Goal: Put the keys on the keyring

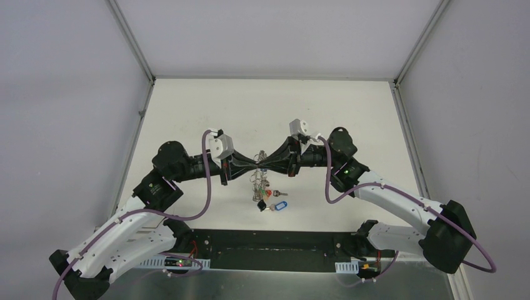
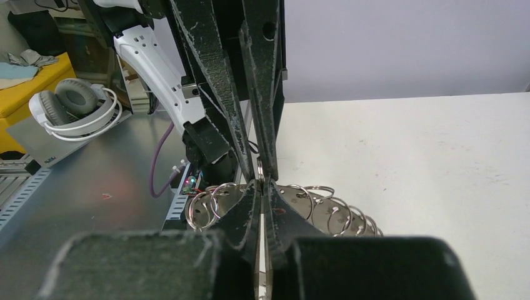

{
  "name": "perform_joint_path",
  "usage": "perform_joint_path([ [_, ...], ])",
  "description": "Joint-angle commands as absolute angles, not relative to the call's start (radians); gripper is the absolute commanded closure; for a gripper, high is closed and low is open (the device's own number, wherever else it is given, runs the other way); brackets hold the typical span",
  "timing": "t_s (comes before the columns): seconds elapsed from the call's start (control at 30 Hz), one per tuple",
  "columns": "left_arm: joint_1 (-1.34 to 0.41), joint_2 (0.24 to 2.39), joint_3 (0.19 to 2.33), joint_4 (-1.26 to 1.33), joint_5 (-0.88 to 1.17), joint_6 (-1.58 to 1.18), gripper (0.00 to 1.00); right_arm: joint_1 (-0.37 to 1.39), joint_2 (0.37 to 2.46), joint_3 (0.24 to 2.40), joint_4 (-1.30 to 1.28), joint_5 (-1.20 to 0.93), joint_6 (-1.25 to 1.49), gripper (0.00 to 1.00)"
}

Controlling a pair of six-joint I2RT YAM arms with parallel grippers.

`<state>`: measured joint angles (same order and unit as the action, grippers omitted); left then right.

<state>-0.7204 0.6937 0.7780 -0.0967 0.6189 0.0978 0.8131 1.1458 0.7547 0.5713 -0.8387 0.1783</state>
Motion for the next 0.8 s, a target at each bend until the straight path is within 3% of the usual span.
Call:
perform_joint_path([
  [0.0, -0.727, 0.697, 0.818, -0.109, 0.659, 0.123, 0.98, 0.81, 1.109, 0.775, 0.696, -0.854, 0.192, 1.0],
  [0.3, -0.727, 0.705, 0.842, -0.159, 0.657, 0.155, 1.0, 0.81, 1.109, 0.773, 0.696, -0.847, 0.192, 1.0],
  [0.33, -0.727, 0.704, 0.847, -0.171, 0.644, 0.161, 0.97, 0.81, 1.109, 0.774, 0.696, -0.847, 0.192, 1.0],
  [0.4, -0.727, 0.702, 0.854, -0.195, 0.618, 0.17, 0.75, 0.81, 1.107, 0.773, 0.696, -0.847, 0.193, 1.0],
  [0.47, -0.727, 0.692, 0.857, -0.206, 0.607, 0.179, 0.67, 0.811, 1.108, 0.775, 0.697, -0.847, 0.192, 1.0],
  [0.77, -0.727, 0.699, 0.858, -0.209, 0.615, 0.189, 0.79, 0.81, 1.111, 0.778, 0.699, -0.854, 0.198, 1.0],
])
